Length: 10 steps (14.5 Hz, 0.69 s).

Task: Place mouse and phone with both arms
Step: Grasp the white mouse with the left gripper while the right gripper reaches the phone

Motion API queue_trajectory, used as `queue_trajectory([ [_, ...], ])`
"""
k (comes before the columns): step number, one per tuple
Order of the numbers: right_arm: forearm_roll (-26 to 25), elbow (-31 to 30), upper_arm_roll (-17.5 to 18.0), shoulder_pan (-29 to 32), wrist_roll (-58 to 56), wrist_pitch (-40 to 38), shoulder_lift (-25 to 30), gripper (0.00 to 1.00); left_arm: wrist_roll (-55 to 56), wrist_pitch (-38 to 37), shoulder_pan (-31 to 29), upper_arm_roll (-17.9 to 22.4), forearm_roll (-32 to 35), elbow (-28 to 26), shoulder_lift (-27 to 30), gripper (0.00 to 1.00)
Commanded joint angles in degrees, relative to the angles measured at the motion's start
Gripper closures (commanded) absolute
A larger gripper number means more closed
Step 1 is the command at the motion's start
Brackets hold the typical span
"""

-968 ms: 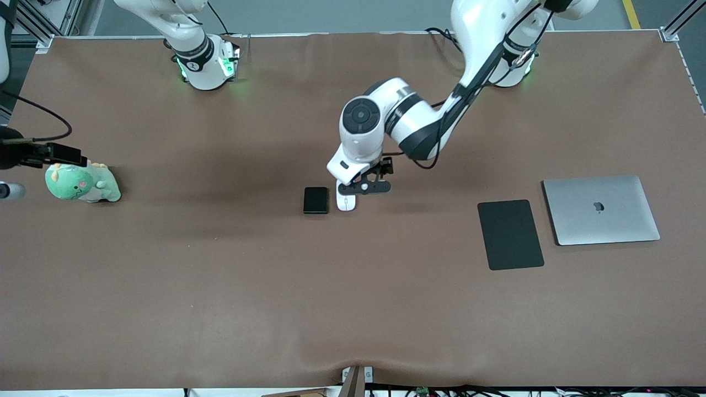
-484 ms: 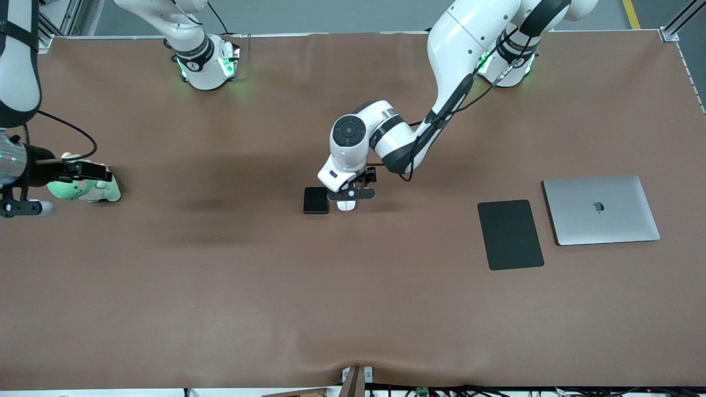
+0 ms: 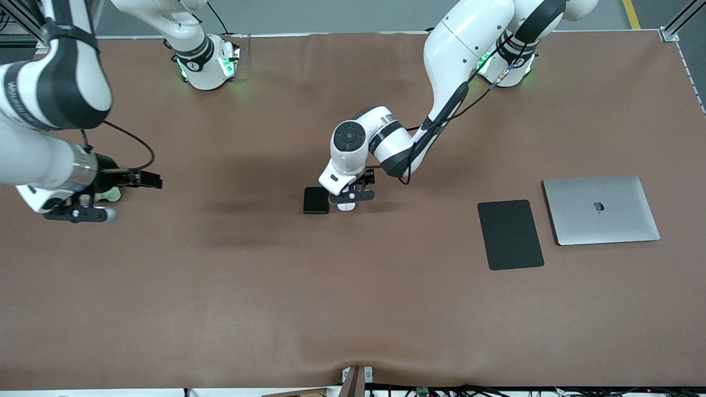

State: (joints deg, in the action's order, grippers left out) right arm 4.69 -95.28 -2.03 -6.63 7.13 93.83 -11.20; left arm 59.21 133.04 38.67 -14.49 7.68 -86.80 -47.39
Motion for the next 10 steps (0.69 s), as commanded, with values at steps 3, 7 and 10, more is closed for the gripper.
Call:
queue_trajectory([
  [3, 0.8, -0.7, -0.3, -2.8, 2.1, 0.8, -0.3, 0.00, 2.2, 1.7, 1.0, 0.8, 1.3, 1.5, -2.2, 0.14],
  [7, 3.7, -0.7, -0.3, -4.8, 4.1, 3.7, -1.6, 0.00, 2.0, 0.9, 0.9, 0.9, 1.5, 1.5, -1.0, 0.55],
  [10, 5.2, -0.8, -0.3, -7.3, 6.4, 4.9, -3.6, 0.00, 1.9, -3.0, -1.1, 1.0, 1.5, 1.3, 2.7, 0.94],
])
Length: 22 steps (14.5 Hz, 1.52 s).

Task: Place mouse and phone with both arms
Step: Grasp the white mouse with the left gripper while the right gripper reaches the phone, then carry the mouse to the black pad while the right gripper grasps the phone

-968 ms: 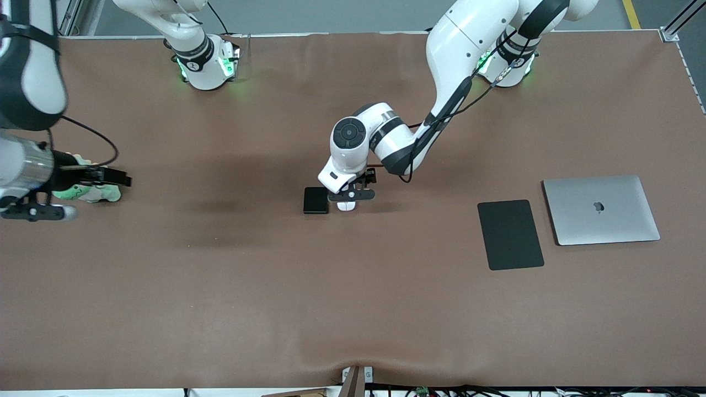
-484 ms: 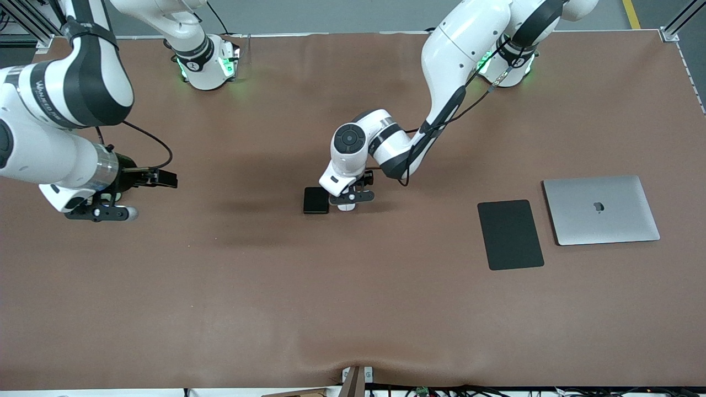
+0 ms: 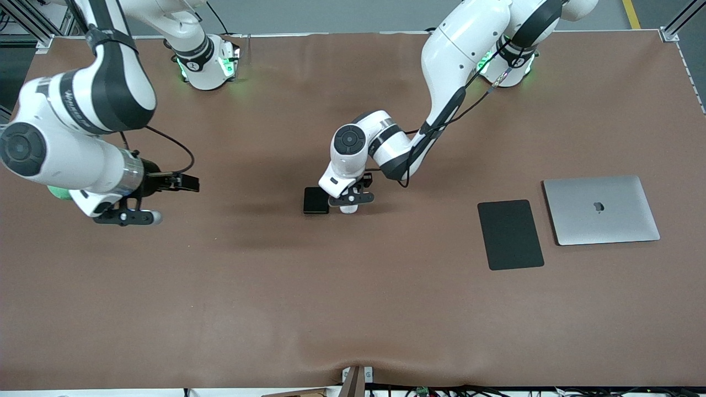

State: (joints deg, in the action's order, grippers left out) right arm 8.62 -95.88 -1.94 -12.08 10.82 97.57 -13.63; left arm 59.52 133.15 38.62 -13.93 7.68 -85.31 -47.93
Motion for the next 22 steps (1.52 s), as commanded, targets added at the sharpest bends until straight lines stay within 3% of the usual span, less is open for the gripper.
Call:
queue_trajectory([
  [1, 1.3, -0.4, -0.3, -3.3, 5.1, 1.4, -1.7, 0.00, 1.0, -5.3, -3.3, 0.5, 1.5, -0.2, 4.8, 0.95],
  [7, 2.5, -3.5, -0.3, -9.4, 7.9, 11.0, -4.6, 0.00, -11.6, -11.7, -16.1, -0.1, 1.2, -0.6, 13.7, 0.95],
  [11, 2.5, -3.5, -0.3, -12.9, 11.1, 14.6, -8.1, 0.00, -19.6, -16.8, -23.3, -0.2, 1.2, -0.9, 16.1, 0.99],
  [17, 3.7, -3.4, -0.3, -18.0, 15.7, 21.9, -13.7, 0.00, -19.6, -20.5, -27.9, 0.3, 1.4, -1.9, 17.0, 1.00],
  [22, 3.6, -3.4, -0.3, -22.3, 20.6, 32.5, -20.2, 0.00, -20.2, -20.5, -32.8, 0.3, 1.5, -4.3, 19.7, 1.00],
])
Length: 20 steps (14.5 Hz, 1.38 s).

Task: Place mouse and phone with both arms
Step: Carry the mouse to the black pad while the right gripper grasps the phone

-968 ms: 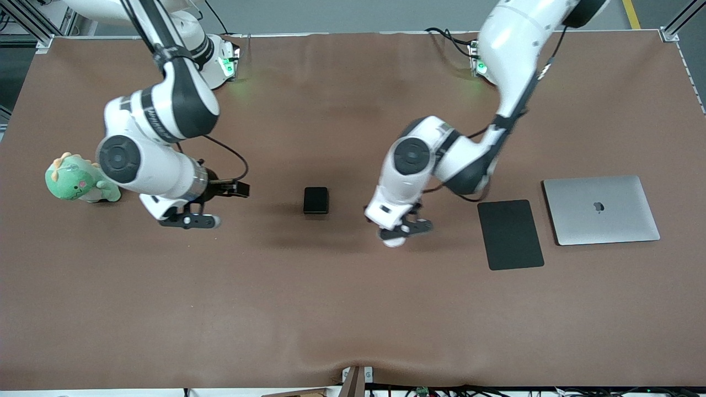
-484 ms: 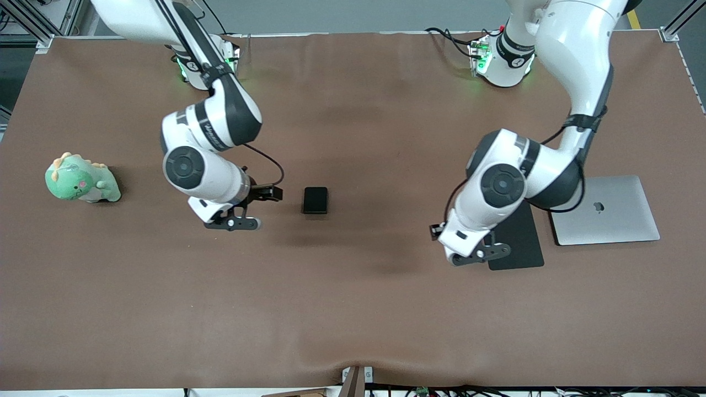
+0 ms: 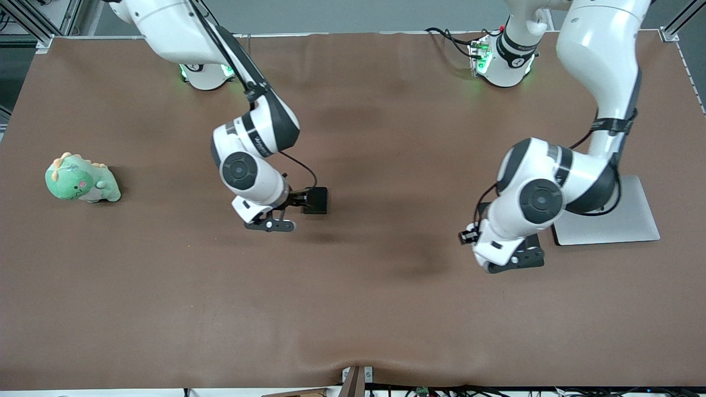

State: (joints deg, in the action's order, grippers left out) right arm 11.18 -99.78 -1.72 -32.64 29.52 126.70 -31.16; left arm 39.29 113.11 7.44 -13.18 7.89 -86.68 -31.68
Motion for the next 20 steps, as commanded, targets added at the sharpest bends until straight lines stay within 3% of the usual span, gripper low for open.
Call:
queue_trajectory([
  [1, 1.0, 0.5, -0.6, -2.2, 2.6, 5.2, -3.9, 0.00, 0.0, -0.4, -2.6, -0.4, 1.3, -3.1, 3.7, 1.00],
  [4, 0.9, 0.5, -0.6, -3.9, 3.8, 9.1, -6.8, 0.00, -0.2, -0.4, -5.8, -0.5, 1.3, -3.6, 3.6, 1.00],
  [9, 0.8, -0.1, -0.7, -5.6, 5.1, 8.9, -7.1, 0.00, -3.2, 0.8, -9.2, -0.5, 1.9, -8.2, 4.1, 1.00],
  [17, 0.1, -1.5, -0.7, -7.4, 7.3, 8.7, -7.5, 0.00, -13.1, 16.6, -18.3, -1.0, 4.4, -25.0, 9.5, 1.00],
  [18, -0.2, -1.5, -0.8, -7.5, 7.2, 8.7, -7.6, 0.11, -14.4, 17.9, -19.6, -1.0, 4.5, -26.2, 9.6, 1.00],
  [19, -1.2, -1.5, -0.7, -7.4, 7.0, 8.5, -7.5, 0.32, -15.5, 19.8, -20.7, -1.1, 4.5, -27.4, 9.6, 1.00],
  [20, -2.8, -1.4, -0.7, -7.5, 7.2, 8.5, -7.5, 0.46, -17.0, 22.0, -21.2, -1.1, 4.5, -28.7, 9.5, 1.00],
])
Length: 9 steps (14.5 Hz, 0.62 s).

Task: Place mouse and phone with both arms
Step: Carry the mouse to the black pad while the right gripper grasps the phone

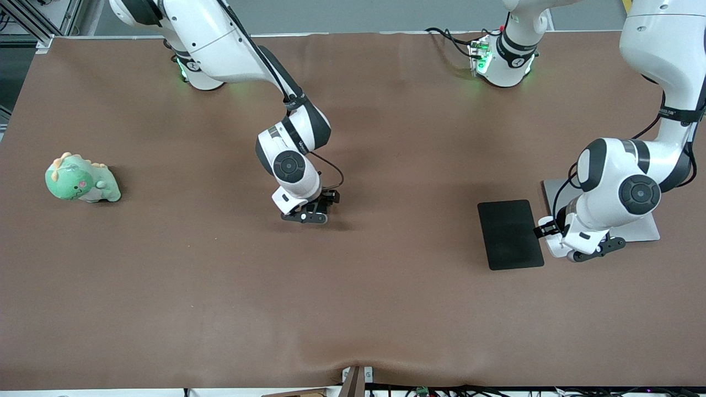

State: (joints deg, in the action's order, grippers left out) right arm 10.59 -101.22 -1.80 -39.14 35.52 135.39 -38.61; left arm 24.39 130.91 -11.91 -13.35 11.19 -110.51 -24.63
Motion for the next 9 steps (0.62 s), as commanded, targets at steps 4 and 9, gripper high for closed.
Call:
queue_trajectory([
  [4, -4.0, 1.3, -0.7, 0.0, 0.8, -2.4, 0.5, 1.00, -4.0, 9.4, -1.8, -2.5, 1.2, -6.6, 1.1, 1.00],
  [9, -3.9, 3.3, -0.9, 4.9, 0.6, -10.0, 4.9, 1.00, -7.7, 16.2, -1.5, -4.5, 1.2, -10.6, 0.0, 1.00],
])
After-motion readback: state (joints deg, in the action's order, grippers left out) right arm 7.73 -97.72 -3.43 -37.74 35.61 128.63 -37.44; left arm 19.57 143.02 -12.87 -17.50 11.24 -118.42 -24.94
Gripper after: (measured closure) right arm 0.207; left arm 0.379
